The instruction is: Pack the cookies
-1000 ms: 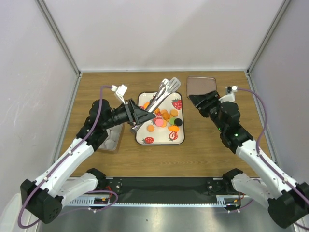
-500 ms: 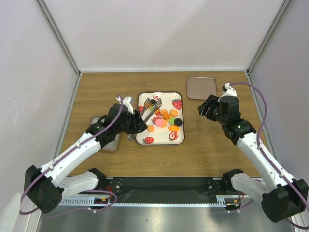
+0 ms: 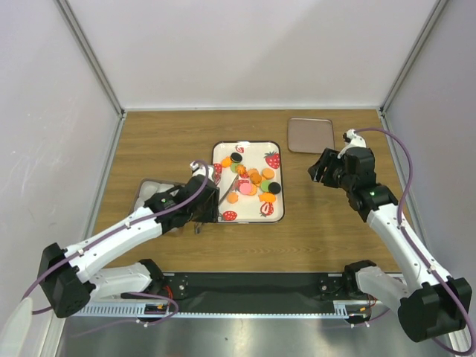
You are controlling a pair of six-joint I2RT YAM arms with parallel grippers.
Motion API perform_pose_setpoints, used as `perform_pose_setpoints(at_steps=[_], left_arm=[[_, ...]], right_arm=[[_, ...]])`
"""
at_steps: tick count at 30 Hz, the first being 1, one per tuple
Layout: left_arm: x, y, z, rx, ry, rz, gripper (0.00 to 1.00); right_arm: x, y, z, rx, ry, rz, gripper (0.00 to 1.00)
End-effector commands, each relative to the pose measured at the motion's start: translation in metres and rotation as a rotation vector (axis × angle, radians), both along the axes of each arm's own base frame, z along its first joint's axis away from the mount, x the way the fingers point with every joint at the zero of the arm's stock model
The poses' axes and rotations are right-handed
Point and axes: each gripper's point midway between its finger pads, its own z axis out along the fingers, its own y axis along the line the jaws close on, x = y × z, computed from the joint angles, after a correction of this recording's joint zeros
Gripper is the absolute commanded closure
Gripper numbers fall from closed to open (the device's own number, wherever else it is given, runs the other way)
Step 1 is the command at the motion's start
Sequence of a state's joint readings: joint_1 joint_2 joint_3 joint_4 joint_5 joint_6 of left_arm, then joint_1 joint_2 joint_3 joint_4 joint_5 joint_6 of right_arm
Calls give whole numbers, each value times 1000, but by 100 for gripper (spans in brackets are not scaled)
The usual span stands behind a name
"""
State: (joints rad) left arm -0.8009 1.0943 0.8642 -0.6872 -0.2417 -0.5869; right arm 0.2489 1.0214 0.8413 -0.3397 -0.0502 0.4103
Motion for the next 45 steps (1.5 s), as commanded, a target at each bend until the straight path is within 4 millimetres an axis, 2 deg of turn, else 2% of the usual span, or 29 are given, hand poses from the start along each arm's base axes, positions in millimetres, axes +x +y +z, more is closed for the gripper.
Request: perform_pose_setpoints(at_steps=[1,7,22,32,37,41,45], left_arm=[[-7,9,-2,40,-8,31,48],[-22,1,-16,85,21,-10,48],[-27,-9,-39,204,57,-61,47],[-20,-16,-38,216,50,-59,48],[-22,-23,-38,185,70,-79,54],[-24,-21,-35,171,88,-68,55],[-22,-18,-25,123,83,-55,59]], right_arm=[[-3,0,13,8,-51,29,39],[-5,2,12,20,-47,44,39],[-8,5,15,30,-56,60,39],[-9,6,17,36,-65,63,40],[-9,6,19,38,-71,65,41],[-10,7,18,38,-70,71,41],[-10,8,20,43,-73,74,42]])
